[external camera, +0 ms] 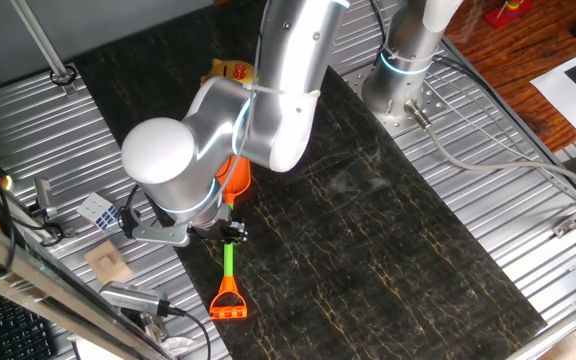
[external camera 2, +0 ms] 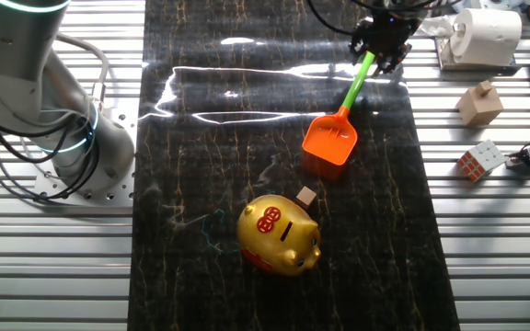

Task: Use a shovel to scoop up an object

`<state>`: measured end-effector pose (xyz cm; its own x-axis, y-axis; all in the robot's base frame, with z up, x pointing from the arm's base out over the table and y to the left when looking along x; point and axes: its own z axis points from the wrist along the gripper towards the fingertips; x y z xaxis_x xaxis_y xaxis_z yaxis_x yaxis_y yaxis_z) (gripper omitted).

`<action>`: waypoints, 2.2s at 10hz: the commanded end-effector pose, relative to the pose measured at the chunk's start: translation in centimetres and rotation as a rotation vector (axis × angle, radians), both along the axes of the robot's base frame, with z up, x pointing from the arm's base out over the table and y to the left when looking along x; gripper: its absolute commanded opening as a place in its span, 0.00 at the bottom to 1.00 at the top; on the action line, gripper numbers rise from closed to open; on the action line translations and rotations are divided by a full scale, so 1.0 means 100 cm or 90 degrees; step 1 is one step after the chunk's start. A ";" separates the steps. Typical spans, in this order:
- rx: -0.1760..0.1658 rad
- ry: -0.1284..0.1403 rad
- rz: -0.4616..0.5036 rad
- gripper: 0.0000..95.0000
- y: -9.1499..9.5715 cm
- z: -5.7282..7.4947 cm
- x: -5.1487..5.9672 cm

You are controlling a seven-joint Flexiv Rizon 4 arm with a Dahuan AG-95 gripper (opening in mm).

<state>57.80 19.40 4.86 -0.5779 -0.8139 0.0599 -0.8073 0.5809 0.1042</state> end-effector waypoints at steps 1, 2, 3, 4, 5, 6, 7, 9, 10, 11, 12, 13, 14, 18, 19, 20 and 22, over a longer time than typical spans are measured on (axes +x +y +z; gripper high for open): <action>-0.001 -0.007 -0.008 0.40 0.004 -0.001 0.001; 0.003 -0.013 -0.013 0.40 0.007 -0.003 0.002; 0.005 -0.027 -0.020 0.40 0.011 -0.005 0.003; 0.015 -0.043 -0.031 0.40 0.014 -0.008 0.003; 0.026 -0.059 -0.043 0.40 0.015 -0.011 0.004; 0.035 -0.073 -0.052 0.40 0.016 -0.013 0.004; 0.044 -0.085 -0.055 0.40 0.017 -0.014 0.006; 0.050 -0.094 -0.066 0.40 0.022 -0.015 0.008; 0.050 -0.096 -0.069 0.40 0.024 -0.016 0.008; 0.050 -0.097 -0.066 0.40 0.024 -0.017 0.008; 0.054 -0.102 -0.066 0.40 0.025 -0.020 0.009; 0.058 -0.108 -0.067 0.40 0.025 -0.022 0.009; 0.064 -0.113 -0.069 0.40 0.026 -0.024 0.010; 0.064 -0.117 -0.067 0.40 0.029 -0.027 0.011; 0.063 -0.116 -0.065 0.40 0.029 -0.028 0.011; 0.062 -0.114 -0.063 0.40 0.029 -0.028 0.011; 0.062 -0.114 -0.061 0.40 0.029 -0.028 0.011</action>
